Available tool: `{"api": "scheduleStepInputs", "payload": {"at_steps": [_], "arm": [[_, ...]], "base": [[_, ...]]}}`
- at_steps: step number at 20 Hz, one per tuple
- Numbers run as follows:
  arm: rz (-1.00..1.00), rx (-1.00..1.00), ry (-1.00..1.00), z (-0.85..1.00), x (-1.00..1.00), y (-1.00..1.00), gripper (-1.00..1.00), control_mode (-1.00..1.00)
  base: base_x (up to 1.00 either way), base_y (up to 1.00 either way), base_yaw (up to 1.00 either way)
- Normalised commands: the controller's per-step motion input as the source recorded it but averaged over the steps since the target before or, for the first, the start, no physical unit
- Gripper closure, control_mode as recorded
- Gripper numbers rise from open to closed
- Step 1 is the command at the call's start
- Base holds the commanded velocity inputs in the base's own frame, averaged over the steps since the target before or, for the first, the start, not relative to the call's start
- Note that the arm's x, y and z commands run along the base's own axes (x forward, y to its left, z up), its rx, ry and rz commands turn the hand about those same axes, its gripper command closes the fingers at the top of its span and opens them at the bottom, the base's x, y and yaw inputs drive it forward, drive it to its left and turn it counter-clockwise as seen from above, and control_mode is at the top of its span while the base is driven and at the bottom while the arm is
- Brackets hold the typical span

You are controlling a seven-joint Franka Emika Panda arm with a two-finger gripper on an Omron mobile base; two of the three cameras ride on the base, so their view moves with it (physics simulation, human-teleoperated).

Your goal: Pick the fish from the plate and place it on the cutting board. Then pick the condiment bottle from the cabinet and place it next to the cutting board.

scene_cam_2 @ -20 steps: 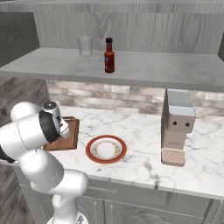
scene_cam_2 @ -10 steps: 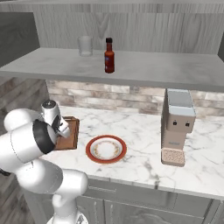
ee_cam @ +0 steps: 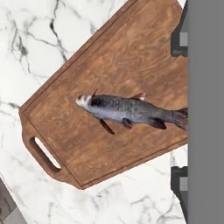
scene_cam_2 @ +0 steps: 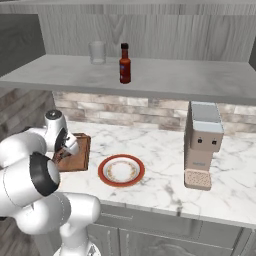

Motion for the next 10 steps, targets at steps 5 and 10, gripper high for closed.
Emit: {"api": "scheduleStepInputs", "payload": {"at_steps": [5,10], "arm": [[0.04,0.00,0.00,0.21,-0.22,-0.06,-1.00,-1.00],[0.05,-0.03,0.00,0.14,-0.22,-0.10,-1.00,-1.00]], "base": [[0.00,0.00,0.00],[0.00,0.00,0.00]]}}
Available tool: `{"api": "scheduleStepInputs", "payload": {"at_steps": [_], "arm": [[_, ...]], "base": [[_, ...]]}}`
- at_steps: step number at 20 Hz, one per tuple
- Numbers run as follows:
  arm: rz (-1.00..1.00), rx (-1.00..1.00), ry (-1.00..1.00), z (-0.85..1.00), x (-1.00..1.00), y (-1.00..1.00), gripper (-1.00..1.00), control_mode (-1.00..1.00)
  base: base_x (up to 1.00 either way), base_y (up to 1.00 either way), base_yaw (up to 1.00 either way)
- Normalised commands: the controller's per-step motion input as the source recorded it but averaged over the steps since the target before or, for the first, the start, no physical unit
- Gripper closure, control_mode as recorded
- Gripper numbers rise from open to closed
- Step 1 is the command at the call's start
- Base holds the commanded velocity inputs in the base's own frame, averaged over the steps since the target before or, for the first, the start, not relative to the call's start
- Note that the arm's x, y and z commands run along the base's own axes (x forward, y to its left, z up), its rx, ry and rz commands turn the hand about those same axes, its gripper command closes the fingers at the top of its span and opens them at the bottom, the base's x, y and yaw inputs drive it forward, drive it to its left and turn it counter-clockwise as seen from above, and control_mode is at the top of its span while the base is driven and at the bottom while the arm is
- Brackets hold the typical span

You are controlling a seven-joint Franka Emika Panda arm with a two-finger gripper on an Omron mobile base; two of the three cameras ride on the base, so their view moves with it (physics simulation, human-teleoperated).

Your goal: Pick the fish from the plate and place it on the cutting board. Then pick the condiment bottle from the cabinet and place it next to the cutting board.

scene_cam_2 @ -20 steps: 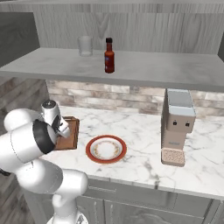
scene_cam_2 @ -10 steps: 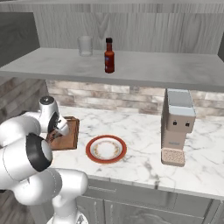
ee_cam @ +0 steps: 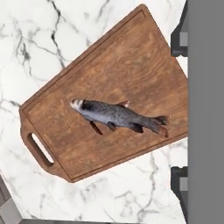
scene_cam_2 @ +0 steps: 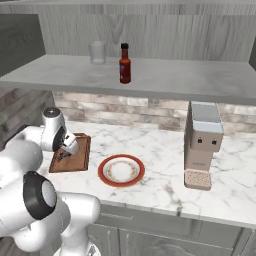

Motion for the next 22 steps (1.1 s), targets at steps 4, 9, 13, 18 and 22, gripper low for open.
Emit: {"api": "scheduleStepInputs", "payload": {"at_steps": [4,9,13,18,22], "arm": [[0.07,-0.05,0.00,0.11,-0.18,-0.11,-1.00,-1.00],[0.09,-0.04,0.00,0.04,-0.16,-0.11,-1.00,-1.00],[0.12,-0.01,-0.01,0.04,-0.15,-0.12,-1.00,-1.00],[0.17,0.00,-0.05,0.04,-0.07,-0.14,-1.00,-1.00],[0.21,0.00,-0.07,0.07,-0.01,-0.09,-1.00,-1.00]], "base": [[0.00,0.00,0.00],[0.00,0.00,0.00],[0.00,0.00,0.00],[0.00,0.00,0.00],[0.00,0.00,0.00]]}}
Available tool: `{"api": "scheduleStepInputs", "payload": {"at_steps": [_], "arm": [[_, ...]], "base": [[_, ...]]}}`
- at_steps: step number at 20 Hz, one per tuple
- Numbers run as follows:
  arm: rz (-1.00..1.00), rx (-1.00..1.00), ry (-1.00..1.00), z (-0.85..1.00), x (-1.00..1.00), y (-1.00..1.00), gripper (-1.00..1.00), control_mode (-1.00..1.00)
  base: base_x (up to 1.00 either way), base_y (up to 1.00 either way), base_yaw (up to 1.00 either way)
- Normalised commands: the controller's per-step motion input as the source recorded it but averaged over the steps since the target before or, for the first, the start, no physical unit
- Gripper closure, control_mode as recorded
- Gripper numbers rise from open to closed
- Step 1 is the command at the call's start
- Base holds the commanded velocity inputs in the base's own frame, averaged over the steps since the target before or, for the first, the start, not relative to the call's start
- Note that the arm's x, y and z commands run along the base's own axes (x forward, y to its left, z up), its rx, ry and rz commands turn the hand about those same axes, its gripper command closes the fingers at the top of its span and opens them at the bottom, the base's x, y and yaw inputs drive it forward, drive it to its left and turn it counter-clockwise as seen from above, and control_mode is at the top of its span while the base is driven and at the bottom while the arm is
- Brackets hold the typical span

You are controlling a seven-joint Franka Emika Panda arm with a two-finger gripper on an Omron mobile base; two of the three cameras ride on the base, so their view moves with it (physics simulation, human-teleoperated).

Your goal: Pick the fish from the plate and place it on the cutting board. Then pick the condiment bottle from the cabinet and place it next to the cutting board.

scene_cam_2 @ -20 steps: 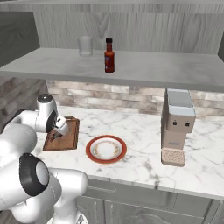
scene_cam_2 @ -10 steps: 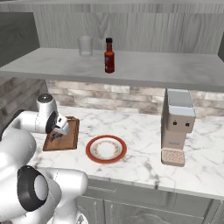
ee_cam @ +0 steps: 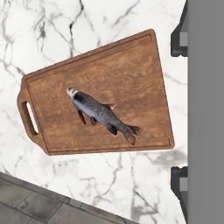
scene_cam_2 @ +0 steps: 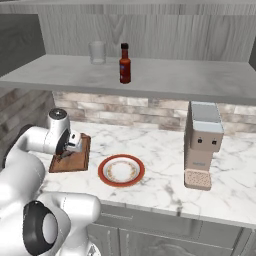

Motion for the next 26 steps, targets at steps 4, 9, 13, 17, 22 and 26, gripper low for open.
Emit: {"api": "scheduleStepInputs", "payload": {"at_steps": [4,9,13,17,22,26], "arm": [[0.24,0.00,-0.07,0.08,0.00,-0.03,-1.00,-1.00],[0.26,0.00,-0.08,0.08,0.00,0.00,-1.00,-1.00],[0.27,0.00,-0.07,0.09,0.00,0.00,-1.00,-1.00],[0.28,0.00,-0.08,0.06,0.00,0.00,-1.00,-1.00],[0.28,0.00,-0.09,0.04,0.00,0.00,-1.00,-1.00],[0.28,0.00,-0.11,0.02,0.00,0.00,-1.00,-1.00]], "base": [[0.00,0.00,0.00],[0.00,0.00,0.00],[0.00,0.00,0.00],[0.00,0.00,0.00],[0.00,0.00,0.00],[0.00,0.00,0.00]]}}
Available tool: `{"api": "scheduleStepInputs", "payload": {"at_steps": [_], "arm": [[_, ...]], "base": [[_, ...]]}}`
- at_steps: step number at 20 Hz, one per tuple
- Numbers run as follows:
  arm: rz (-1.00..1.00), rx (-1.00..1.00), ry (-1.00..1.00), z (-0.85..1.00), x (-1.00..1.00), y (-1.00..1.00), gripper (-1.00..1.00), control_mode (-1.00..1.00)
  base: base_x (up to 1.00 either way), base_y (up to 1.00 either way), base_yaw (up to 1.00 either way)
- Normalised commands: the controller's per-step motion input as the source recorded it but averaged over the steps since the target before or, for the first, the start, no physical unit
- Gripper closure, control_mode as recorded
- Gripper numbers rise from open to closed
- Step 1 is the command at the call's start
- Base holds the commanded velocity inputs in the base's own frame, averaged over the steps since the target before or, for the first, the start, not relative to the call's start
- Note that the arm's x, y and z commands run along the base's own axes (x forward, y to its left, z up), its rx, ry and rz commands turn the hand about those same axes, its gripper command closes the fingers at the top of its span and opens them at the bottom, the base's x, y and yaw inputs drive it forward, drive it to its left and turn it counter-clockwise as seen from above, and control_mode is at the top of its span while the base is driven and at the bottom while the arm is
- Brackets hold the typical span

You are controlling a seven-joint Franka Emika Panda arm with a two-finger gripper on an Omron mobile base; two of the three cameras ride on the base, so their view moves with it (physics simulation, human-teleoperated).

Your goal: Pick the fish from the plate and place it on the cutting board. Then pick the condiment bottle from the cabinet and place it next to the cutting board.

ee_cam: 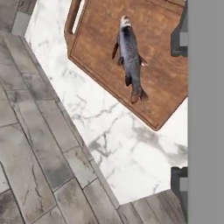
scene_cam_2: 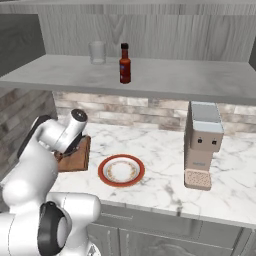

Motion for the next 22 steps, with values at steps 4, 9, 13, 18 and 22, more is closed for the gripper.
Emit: {"api": "scheduleStepInputs", "payload": {"at_steps": [4,9,13,18,22], "arm": [[0.27,0.00,-0.15,0.00,-0.04,0.00,-1.00,-1.00],[0.26,0.00,-0.17,0.00,-0.08,0.00,-1.00,-1.00],[0.24,0.01,-0.18,0.01,-0.11,0.00,-1.00,-1.00],[0.20,0.02,-0.16,0.15,-0.17,0.00,-1.00,-1.00],[0.15,0.02,-0.15,0.33,-0.21,0.00,-1.00,-1.00]], "base": [[0.00,0.00,0.00],[0.00,0.00,0.00],[0.00,0.00,0.00],[0.00,0.00,0.00],[0.00,0.00,0.00]]}}
